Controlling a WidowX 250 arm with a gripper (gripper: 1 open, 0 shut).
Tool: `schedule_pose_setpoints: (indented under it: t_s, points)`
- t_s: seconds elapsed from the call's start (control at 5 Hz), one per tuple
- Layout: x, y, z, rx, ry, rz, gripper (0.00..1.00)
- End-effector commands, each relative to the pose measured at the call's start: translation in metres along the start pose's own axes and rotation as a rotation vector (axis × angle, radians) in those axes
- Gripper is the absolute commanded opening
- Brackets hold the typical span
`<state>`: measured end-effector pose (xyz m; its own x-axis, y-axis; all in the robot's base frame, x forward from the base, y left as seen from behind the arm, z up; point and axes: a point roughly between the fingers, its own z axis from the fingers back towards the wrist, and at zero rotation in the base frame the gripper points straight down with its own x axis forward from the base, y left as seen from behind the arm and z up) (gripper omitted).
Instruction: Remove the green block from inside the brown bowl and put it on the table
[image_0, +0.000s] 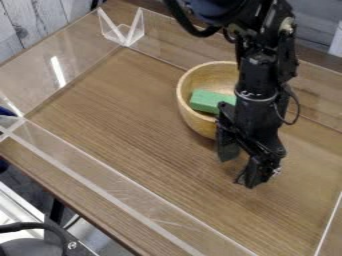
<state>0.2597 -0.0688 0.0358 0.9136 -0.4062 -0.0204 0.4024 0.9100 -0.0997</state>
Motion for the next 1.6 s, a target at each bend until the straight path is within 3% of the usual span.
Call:
schedule_pose_setpoints:
  t_s: [0.0,0.2,0.4,0.6,1.0,1.4]
  points:
    - [0.017,0.003,0.009,0.021,-0.038,0.008,1.00]
    - [0.023,0.005,0.006,0.028,-0.028,0.027,1.00]
    - [0.025,0.009,0.006,0.031,-0.034,0.034,0.00]
    - [0.024,0.012,0.010,0.033,-0.040,0.040,0.00]
    - [0.028,0.011,0.011,0.050,0.003,0.044,0.00]
    - [0.017,0.001,0.010,0.034,-0.033,0.077,0.00]
